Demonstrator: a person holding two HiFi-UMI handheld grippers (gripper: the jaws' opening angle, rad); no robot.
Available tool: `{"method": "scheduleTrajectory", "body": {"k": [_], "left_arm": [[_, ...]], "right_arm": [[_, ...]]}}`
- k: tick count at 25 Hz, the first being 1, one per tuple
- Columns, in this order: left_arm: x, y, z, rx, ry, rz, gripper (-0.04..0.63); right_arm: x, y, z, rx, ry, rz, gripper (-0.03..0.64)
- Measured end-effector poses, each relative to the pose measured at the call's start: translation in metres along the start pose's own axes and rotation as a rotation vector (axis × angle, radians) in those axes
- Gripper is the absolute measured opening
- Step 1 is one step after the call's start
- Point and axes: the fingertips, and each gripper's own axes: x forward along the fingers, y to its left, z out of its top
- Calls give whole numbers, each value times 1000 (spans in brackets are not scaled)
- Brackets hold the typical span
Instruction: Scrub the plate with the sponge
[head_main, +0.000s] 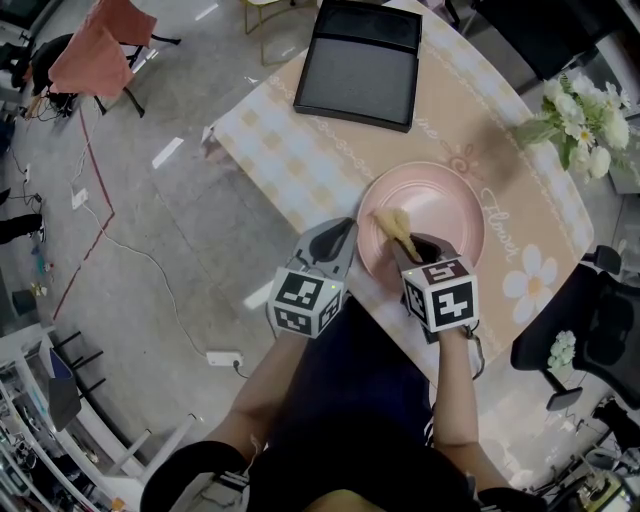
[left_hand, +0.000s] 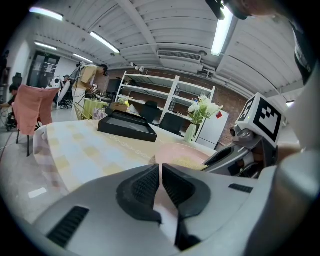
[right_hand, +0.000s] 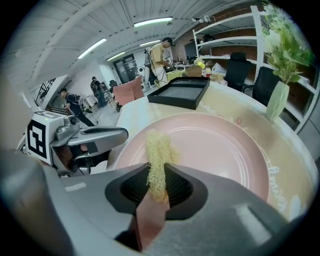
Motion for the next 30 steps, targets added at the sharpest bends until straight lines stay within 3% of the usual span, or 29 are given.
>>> {"method": "scheduleTrajectory", "body": {"k": [30], "left_arm": [[1, -7, 0, 1, -3, -15, 25]], "right_arm": [[-20, -54, -9, 76, 6, -139, 77]]}}
